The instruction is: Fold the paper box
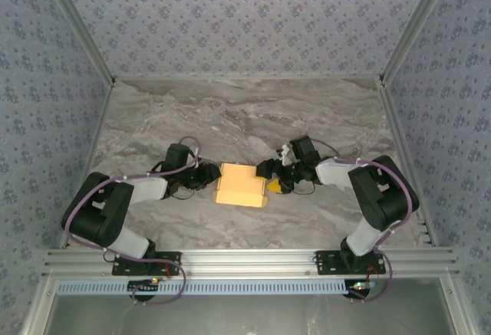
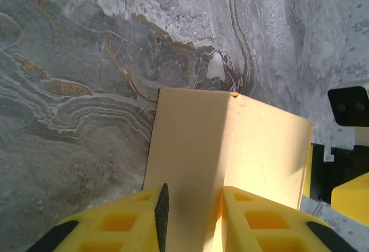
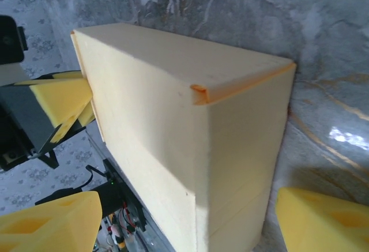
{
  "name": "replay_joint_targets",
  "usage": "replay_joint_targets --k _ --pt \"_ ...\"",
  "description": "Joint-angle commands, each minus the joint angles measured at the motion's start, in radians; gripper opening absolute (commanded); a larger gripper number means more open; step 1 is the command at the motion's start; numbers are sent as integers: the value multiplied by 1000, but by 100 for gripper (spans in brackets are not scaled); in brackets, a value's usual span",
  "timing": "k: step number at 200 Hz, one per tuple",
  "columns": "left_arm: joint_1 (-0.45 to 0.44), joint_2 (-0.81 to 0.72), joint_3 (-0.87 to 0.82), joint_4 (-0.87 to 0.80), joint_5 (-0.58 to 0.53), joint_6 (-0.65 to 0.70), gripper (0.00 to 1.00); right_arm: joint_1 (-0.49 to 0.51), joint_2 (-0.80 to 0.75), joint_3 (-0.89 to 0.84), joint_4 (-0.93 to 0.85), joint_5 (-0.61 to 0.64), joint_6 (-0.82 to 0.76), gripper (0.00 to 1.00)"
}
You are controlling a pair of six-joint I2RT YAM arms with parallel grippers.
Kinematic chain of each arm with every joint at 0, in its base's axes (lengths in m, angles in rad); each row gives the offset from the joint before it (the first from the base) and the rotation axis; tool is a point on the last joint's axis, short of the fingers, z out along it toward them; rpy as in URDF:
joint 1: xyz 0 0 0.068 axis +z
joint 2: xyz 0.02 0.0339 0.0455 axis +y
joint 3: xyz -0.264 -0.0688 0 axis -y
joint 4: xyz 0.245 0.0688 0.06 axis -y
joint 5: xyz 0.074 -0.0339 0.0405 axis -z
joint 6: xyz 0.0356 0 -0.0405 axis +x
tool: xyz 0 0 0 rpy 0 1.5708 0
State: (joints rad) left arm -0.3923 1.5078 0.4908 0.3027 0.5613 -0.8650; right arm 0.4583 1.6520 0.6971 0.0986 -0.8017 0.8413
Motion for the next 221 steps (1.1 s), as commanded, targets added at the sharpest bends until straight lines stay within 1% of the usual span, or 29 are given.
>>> replay_joint_targets --k 1,35,80,118,135,174,203,221 --pt "30 41 -56 -141 -133 -16 25 8 18 -14 62 -38 55 82" --pt "37 25 -68 -136 -157 -16 25 8 23 -10 87 -36 80 83" --pt "66 43 -100 -90 -137 -30 24 3 25 -5 88 -31 81 84" --pt "96 61 -125 -52 -99 -24 23 1 21 -4 80 -34 79 85" --pt "119 76 -145 -14 -77 -23 21 2 21 0 87 -35 77 86" --pt "158 157 -157 61 -10 3 19 0 40 18 90 -43 58 86" --pt "162 212 -147 102 37 4 17 9 49 33 91 -29 56 87" --pt "162 217 -146 106 38 4 17 23 62 38 122 -19 77 87"
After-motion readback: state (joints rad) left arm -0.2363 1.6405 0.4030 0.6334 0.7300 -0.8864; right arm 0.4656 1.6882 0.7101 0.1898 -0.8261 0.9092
